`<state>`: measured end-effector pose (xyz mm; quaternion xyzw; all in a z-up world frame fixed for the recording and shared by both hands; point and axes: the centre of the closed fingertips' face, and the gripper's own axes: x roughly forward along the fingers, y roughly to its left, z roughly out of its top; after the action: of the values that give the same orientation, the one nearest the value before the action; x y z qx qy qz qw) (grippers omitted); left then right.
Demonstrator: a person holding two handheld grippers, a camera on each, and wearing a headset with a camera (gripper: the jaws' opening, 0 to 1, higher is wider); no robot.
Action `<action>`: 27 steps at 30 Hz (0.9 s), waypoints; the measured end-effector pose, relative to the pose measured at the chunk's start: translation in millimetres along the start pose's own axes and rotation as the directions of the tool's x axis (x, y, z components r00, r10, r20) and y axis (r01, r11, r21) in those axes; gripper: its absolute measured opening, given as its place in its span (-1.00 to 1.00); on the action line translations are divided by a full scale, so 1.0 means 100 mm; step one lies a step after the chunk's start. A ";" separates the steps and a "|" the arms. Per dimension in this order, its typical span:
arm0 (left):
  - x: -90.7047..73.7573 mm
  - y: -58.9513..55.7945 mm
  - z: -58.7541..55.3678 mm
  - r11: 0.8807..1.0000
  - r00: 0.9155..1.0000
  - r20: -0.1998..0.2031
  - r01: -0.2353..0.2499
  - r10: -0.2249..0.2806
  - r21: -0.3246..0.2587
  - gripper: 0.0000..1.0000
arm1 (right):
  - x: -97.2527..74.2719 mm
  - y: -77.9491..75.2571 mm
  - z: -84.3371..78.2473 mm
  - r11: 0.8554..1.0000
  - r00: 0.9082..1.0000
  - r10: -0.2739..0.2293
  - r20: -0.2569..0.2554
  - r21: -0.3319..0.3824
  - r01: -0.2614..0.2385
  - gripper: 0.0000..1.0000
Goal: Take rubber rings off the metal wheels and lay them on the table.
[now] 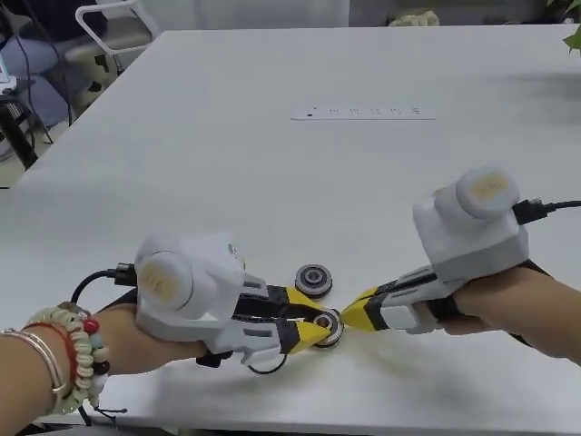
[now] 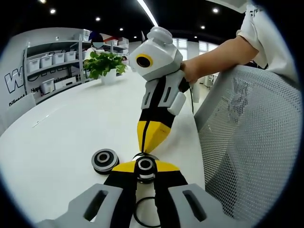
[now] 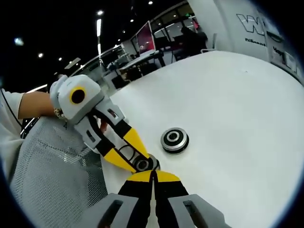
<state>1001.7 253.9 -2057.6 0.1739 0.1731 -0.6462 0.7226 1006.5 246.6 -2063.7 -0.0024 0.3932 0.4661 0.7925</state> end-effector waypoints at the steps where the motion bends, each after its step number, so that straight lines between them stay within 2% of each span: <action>1: 0.00 0.00 0.00 1.000 1.000 -0.001 0.001 -0.001 0.002 -0.84 | 0.00 0.01 0.00 1.000 1.000 0.004 0.003 0.011 -0.005 -1.00; 7: 0.00 0.00 0.00 1.000 1.000 -0.003 0.001 -0.001 0.004 -0.84 | 0.00 0.05 0.03 0.999 0.999 0.028 0.020 0.039 -0.029 -1.00; 20: 0.00 -0.01 0.00 1.000 1.000 0.000 0.005 -0.005 0.003 -0.84 | 0.01 0.15 0.07 0.997 0.997 0.069 0.032 0.021 -0.070 -1.00; 27: 0.00 -0.01 0.00 1.000 1.000 0.000 0.005 -0.005 0.003 -0.84 | 0.01 0.16 0.08 0.997 0.996 0.075 0.037 0.013 -0.076 -1.00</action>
<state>1001.0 253.7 -2057.8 0.1748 0.1726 -0.6481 0.7209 999.4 259.5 -2053.2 0.0264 0.3818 0.4929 0.7814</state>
